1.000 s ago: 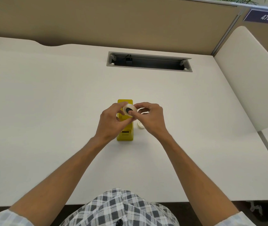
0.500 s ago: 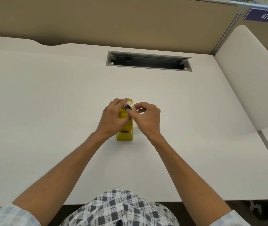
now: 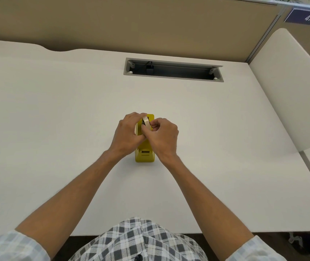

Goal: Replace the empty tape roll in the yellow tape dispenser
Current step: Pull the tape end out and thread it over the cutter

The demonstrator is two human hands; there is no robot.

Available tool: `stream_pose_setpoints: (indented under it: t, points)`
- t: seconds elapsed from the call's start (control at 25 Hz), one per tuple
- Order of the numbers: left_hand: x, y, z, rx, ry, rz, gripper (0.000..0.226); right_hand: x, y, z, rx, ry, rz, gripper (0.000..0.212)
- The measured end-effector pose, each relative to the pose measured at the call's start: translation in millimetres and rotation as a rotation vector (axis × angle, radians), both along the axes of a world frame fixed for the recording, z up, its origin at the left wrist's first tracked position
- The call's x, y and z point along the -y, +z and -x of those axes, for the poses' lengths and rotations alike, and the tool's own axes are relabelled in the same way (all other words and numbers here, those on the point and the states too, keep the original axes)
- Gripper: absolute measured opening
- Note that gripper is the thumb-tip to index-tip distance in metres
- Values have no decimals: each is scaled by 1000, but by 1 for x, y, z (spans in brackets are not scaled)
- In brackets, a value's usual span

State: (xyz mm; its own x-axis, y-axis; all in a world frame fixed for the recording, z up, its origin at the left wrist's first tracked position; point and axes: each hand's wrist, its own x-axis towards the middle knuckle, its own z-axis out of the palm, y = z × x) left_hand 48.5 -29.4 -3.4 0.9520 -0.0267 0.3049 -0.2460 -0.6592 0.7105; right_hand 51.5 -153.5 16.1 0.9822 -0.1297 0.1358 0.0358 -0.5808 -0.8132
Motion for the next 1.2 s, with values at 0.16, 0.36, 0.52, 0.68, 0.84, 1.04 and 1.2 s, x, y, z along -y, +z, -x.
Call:
stream_pose_setpoints:
  t: [0.16, 0.36, 0.52, 0.68, 0.84, 1.04, 1.2]
  points:
    - [-4, -2, -3, 16, -2, -7, 51, -4, 1, -1, -15, -8, 90, 20]
    - [-5, -8, -7, -1, -5, -17, 51, -6, -5, -2, -26, 5, 177, 22]
    - [-7, -10, -8, -27, -25, -25, 50, -9, -6, -4, -44, -11, 210, 20]
    - [-8, -9, -8, -37, -44, -79, 51, -10, -6, -7, -71, -21, 247, 22]
    - [-6, -8, -7, -36, -58, -112, 52, -14, -4, -12, -103, -42, 341, 26]
    - [-10, -10, -7, -22, -69, -108, 47, -13, -4, -13, -112, -40, 381, 24]
    - [-11, -10, -7, 5, -61, -83, 42, -8, -5, -13, -93, -27, 364, 24]
